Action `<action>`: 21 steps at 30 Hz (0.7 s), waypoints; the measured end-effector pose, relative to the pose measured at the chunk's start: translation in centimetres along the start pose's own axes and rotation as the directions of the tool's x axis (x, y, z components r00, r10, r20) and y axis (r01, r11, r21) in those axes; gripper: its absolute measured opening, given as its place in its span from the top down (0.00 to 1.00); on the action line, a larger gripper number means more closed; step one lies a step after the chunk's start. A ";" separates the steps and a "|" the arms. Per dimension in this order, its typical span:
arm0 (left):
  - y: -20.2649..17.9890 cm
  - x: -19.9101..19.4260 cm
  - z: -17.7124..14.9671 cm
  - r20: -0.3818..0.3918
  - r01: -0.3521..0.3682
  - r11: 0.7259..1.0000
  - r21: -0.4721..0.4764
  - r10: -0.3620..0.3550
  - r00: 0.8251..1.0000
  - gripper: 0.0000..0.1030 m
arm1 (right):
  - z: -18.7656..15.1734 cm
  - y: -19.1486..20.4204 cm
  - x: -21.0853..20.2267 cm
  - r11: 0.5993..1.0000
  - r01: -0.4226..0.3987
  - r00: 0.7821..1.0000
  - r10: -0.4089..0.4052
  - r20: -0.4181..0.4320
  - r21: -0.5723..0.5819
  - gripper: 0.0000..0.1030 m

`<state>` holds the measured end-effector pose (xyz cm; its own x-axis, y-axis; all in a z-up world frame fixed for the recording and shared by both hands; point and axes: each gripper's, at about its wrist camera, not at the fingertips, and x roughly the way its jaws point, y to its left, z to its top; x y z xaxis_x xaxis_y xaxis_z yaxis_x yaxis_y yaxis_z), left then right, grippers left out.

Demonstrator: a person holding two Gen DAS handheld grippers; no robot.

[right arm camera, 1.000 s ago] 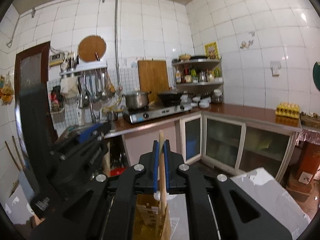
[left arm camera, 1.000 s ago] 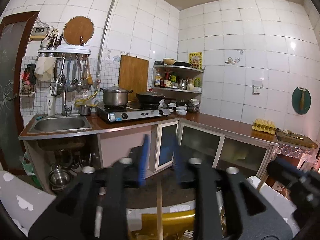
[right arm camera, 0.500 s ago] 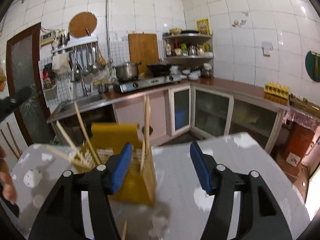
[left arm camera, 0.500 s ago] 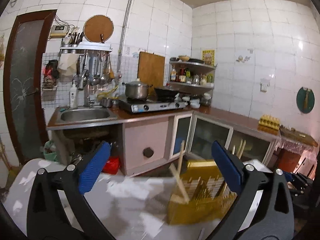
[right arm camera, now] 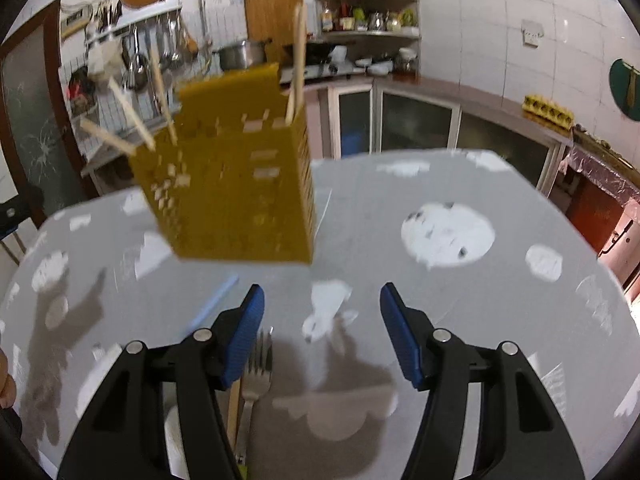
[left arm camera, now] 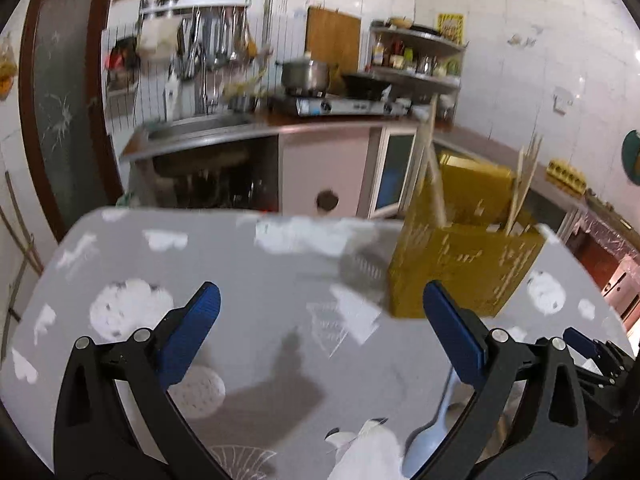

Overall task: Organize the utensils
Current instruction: 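Move both open tools back down toward the fork and spoons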

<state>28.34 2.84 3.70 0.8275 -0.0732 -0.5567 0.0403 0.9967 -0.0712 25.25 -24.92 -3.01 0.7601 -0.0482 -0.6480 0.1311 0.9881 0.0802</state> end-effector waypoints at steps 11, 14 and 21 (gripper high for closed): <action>-0.1 4.1 -3.6 -0.134 -0.030 0.999 0.028 0.034 0.990 0.05 | -1.5 1.4 1.6 0.999 0.009 0.994 -0.015 -0.111 -0.051 0.42; -0.3 4.5 -4.0 -0.170 -0.018 0.999 0.027 0.023 0.985 0.05 | -1.9 1.8 1.8 0.997 0.017 0.992 -0.026 -0.123 -0.072 0.42; -1.6 4.8 -4.6 -0.178 -0.045 0.995 0.085 0.059 0.982 0.05 | -2.3 2.7 2.0 0.997 -0.001 0.990 -0.010 -0.142 -0.081 0.42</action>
<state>29.62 0.73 -2.67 0.7155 -0.0193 -0.6984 0.0507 0.9984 0.0243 25.72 -22.05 -5.83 0.6604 -0.0371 -0.7500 0.0779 0.9968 0.0193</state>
